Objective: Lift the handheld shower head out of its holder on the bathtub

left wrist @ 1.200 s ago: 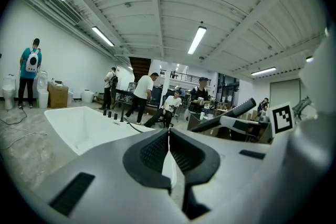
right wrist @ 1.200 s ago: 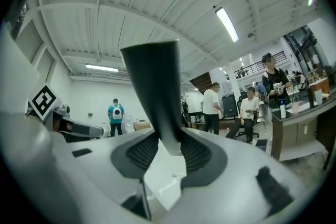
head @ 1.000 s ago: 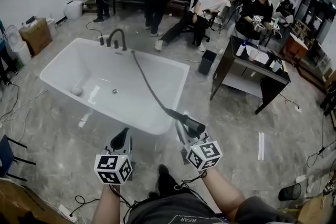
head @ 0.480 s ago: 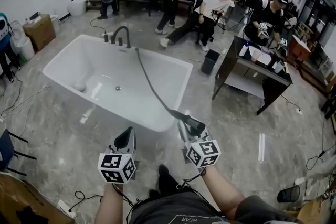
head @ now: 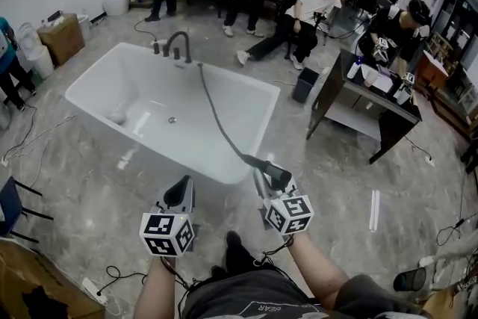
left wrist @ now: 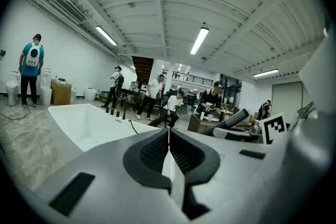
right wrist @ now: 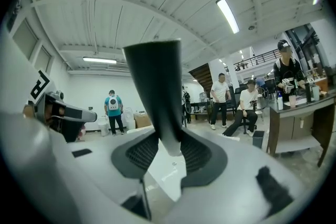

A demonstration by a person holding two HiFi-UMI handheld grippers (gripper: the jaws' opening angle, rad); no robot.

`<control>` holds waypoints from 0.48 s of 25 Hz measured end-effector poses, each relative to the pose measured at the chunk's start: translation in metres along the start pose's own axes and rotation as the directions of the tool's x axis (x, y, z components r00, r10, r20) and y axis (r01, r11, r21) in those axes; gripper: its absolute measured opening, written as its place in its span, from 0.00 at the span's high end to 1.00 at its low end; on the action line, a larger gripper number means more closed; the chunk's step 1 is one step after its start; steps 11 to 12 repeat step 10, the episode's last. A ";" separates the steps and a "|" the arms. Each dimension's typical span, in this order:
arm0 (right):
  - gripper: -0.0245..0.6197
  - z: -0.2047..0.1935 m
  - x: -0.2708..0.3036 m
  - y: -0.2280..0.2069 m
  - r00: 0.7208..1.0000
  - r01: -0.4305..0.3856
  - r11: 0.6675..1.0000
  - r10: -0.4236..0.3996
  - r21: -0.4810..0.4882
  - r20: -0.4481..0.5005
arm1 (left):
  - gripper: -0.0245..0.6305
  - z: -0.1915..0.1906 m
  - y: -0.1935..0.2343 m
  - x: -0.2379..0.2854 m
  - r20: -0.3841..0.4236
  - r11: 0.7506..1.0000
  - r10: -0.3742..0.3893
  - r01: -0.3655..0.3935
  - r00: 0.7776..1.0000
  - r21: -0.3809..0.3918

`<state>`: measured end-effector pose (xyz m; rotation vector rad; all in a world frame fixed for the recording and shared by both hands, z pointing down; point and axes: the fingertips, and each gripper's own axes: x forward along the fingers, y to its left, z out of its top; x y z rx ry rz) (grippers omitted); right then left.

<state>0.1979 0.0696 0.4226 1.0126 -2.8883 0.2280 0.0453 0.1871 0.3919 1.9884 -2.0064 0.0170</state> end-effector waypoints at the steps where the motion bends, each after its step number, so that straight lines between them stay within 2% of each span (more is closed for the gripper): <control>1: 0.75 0.000 0.001 -0.002 1.000 -0.002 1.000 0.002 -0.001 -0.001 | 0.93 0.000 0.000 0.002 0.001 1.000 0.002 -0.002 1.000 0.000; 12: 0.75 -0.002 0.008 -0.005 0.999 -0.031 0.999 0.031 -0.012 -0.010 | 0.93 0.005 -0.001 0.010 0.016 1.000 0.014 -0.014 1.000 -0.014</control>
